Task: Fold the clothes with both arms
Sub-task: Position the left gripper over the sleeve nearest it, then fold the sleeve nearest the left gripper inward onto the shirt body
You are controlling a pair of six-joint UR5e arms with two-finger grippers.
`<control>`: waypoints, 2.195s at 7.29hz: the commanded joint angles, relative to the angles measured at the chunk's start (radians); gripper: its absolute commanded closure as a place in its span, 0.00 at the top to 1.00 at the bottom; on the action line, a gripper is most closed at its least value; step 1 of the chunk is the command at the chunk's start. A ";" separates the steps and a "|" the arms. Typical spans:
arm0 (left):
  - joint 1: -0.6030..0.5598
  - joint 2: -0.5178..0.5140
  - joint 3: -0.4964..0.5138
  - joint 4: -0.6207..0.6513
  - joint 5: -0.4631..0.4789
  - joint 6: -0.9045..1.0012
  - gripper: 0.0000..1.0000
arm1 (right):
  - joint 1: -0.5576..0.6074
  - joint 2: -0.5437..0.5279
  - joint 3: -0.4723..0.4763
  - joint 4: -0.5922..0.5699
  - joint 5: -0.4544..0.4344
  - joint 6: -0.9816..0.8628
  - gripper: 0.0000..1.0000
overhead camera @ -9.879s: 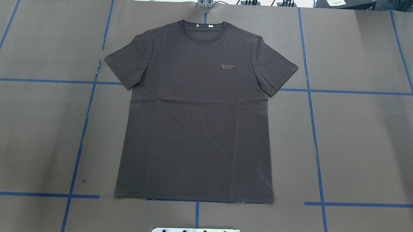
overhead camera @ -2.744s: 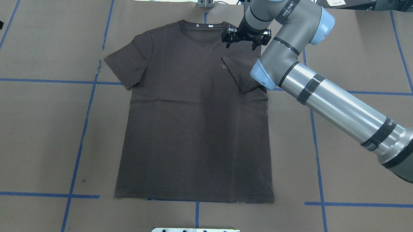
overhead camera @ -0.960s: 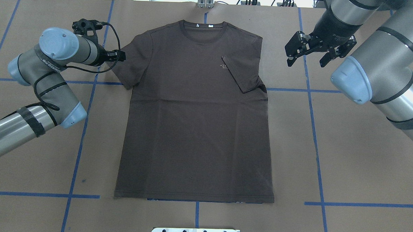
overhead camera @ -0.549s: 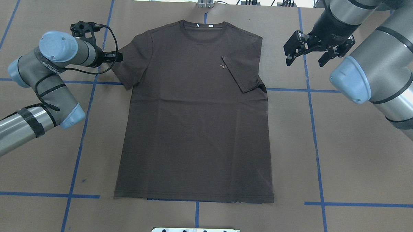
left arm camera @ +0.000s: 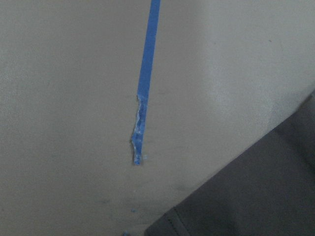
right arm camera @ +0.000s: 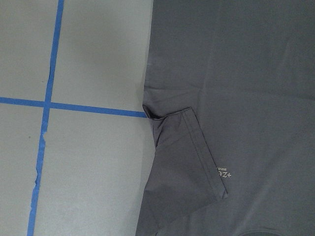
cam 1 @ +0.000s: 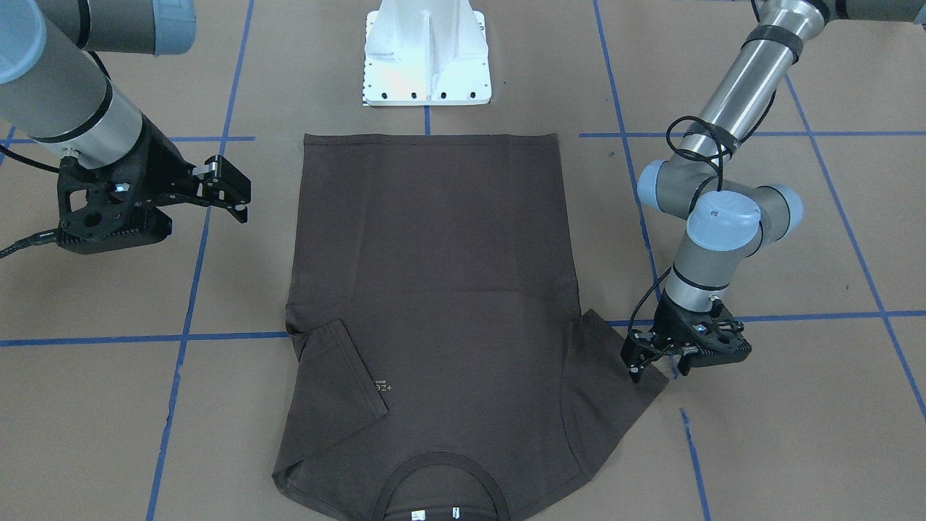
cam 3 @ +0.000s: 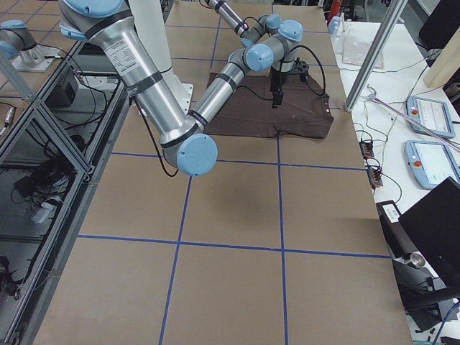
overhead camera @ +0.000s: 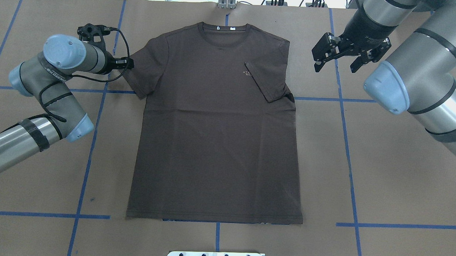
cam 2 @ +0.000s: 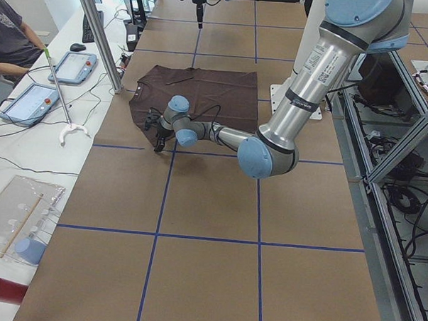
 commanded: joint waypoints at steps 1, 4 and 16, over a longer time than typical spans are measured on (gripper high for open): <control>0.001 -0.007 0.001 0.003 0.001 -0.003 0.60 | 0.000 -0.002 -0.001 0.001 0.000 0.000 1.00; 0.001 -0.021 0.000 0.007 0.001 -0.006 0.45 | 0.000 -0.005 -0.004 0.007 0.000 0.000 1.00; 0.090 -0.338 0.061 0.170 -0.002 -0.247 0.00 | 0.005 -0.028 -0.003 0.021 0.002 -0.002 1.00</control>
